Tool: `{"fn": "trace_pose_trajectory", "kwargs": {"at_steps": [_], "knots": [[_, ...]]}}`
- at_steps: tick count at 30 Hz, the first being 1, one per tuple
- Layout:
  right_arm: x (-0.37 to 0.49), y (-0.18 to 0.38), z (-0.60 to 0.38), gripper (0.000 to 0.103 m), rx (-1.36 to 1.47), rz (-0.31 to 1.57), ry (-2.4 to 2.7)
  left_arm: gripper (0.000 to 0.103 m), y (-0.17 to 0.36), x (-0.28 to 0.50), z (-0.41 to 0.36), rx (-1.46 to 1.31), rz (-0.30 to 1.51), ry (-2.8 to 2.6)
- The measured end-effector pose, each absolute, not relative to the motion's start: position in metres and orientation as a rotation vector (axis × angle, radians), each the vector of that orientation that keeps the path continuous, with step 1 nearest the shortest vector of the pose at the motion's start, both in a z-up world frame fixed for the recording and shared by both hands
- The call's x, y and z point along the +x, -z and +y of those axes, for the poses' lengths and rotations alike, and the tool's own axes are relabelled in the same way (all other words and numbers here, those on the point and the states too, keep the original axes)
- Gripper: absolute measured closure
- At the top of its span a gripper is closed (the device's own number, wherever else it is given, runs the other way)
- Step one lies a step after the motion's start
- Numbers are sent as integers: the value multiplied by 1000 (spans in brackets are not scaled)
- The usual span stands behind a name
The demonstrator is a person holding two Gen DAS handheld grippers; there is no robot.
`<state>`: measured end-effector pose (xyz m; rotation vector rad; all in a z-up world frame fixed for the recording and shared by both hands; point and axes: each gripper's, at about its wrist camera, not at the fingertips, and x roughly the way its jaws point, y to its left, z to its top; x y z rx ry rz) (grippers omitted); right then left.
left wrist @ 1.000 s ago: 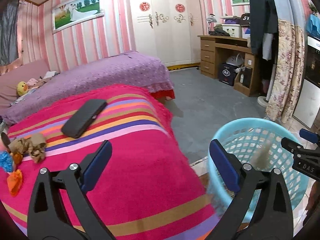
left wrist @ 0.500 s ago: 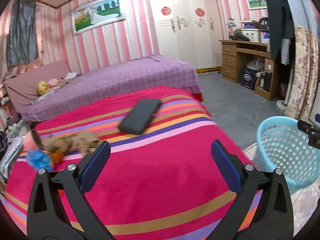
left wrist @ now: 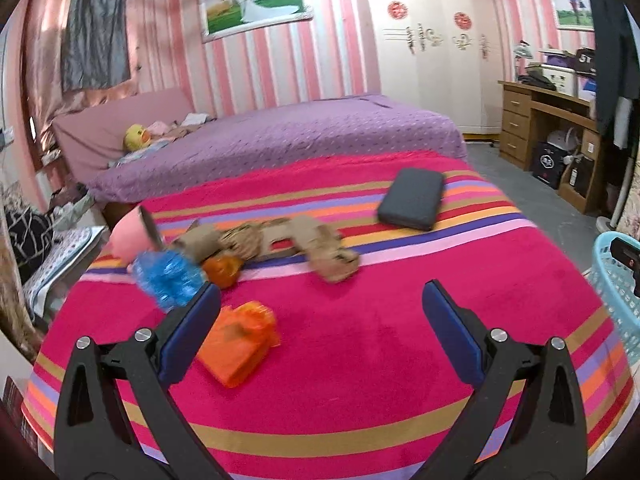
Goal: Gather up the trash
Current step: 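Move both open tools back over the bed, then grasp the orange plastic bag with the left tool while the right tool grasps a brown paper bag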
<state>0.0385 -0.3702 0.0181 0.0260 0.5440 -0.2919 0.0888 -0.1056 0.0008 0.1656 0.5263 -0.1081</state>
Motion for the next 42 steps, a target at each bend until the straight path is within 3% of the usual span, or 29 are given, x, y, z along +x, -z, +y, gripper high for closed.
{"fn": "trace_pose_trajectory", "kwargs": {"at_steps": [13, 22, 24, 26, 28, 32, 34, 42], "knots": [[71, -3, -325, 8, -8, 596, 230, 6, 32, 113, -27, 131, 657, 72], [79, -1, -315, 8, -28, 620, 237, 7, 53, 144, -12, 44, 801, 88], [81, -3, -312, 8, -37, 621, 233, 12, 52, 147, -9, 18, 796, 101], [82, -4, -308, 8, -42, 620, 226, 35, 54, 150, -11, 24, 809, 120], [82, -4, -307, 8, -39, 619, 219, 45, 58, 152, -14, 39, 830, 137], [84, -4, -303, 8, -35, 620, 208, 79, 54, 147, -18, 56, 807, 160], [84, -5, -299, 8, -34, 615, 201, 92, 52, 144, -17, 58, 803, 175], [85, -13, -267, 8, -52, 591, 150, 92, 18, 121, 5, 53, 679, 161]]}}
